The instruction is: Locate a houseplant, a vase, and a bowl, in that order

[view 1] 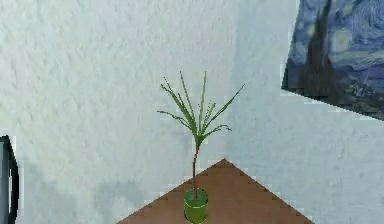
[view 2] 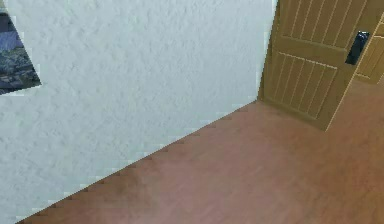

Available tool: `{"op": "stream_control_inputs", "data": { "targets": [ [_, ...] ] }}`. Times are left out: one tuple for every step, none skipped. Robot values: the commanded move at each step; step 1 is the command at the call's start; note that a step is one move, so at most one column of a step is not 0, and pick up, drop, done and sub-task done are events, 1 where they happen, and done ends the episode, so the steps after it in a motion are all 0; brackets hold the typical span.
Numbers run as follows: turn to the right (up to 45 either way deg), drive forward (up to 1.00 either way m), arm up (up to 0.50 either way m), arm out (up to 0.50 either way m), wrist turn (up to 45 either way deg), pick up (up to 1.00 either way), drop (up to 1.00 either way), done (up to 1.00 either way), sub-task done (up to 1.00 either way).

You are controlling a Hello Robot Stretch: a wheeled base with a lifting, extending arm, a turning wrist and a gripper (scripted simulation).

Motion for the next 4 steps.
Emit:
{"op": "stream_control_inputs", "data": {
  "targets": [
    [-45.0, 0.00, 0.00, 0.00, 0.0, 0.00, 0.00, 0.00, 0.00],
    [-45.0, 0.00, 0.00, 0.00, 0.0, 0.00, 0.00, 0.00, 0.00],
    [-33.0, 0.00, 0.00, 0.00, 0.0, 0.00, 0.00, 0.00, 0.00],
    [0.0, 0.50, 0.00, 0.00, 0.0, 0.00, 0.00, 0.00, 0.00]
  ]
}}
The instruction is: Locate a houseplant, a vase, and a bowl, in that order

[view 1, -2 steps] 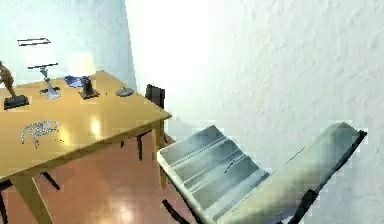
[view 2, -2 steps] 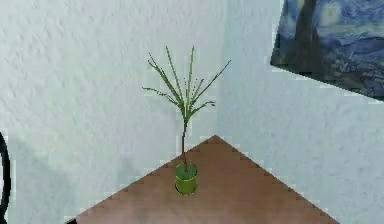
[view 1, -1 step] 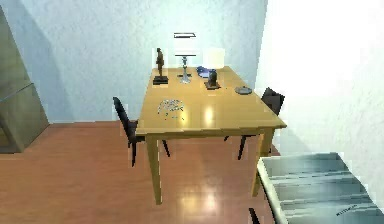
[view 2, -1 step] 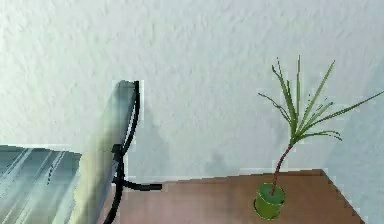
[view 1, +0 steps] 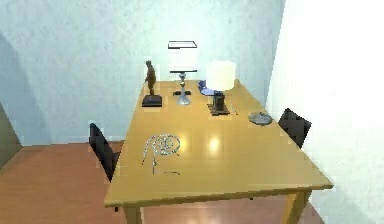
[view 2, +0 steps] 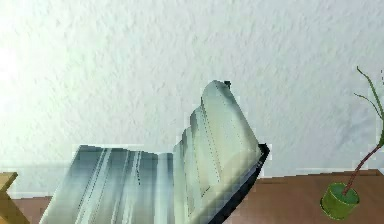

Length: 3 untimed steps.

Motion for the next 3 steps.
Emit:
{"op": "stream_control_inputs", "data": {
  "targets": [
    [18.0, 0.00, 0.00, 0.00, 0.0, 0.00, 0.00, 0.00, 0.00],
    [0.0, 0.00, 0.00, 0.00, 0.0, 0.00, 0.00, 0.00, 1.00],
    [-45.0, 0.00, 0.00, 0.00, 0.0, 0.00, 0.00, 0.00, 0.00]
  ]
}}
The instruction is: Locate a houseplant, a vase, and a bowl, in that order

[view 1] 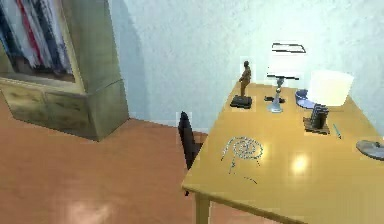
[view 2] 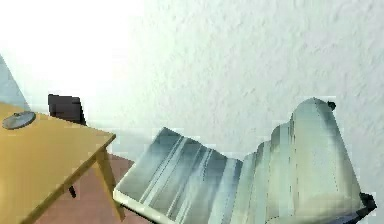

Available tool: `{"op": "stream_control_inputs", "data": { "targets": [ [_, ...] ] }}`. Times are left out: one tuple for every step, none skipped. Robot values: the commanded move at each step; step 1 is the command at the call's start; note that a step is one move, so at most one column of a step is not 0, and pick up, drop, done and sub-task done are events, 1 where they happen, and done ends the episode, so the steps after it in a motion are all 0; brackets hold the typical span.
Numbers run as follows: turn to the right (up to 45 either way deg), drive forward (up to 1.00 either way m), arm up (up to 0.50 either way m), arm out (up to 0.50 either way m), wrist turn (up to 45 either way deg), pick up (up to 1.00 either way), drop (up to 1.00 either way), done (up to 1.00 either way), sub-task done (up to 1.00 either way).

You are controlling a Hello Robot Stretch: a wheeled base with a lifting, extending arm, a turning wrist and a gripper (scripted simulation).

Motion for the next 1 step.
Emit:
{"op": "stream_control_inputs", "data": {
  "targets": [
    [-36.0, 0.00, 0.00, 0.00, 0.0, 0.00, 0.00, 0.00, 0.00]
  ]
}}
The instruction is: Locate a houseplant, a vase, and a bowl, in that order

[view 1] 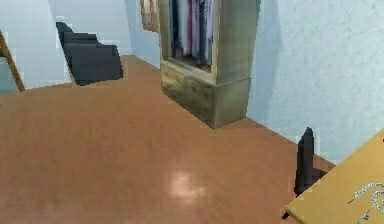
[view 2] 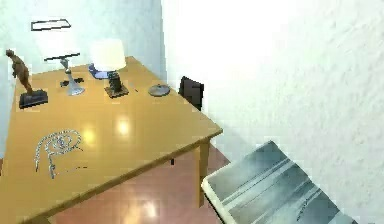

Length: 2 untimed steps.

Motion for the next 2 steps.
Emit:
{"op": "stream_control_inputs", "data": {
  "targets": [
    [0.0, 0.50, 0.00, 0.00, 0.0, 0.00, 0.00, 0.00, 0.00],
    [24.0, 0.00, 0.00, 0.00, 0.0, 0.00, 0.00, 0.00, 0.00]
  ]
}}
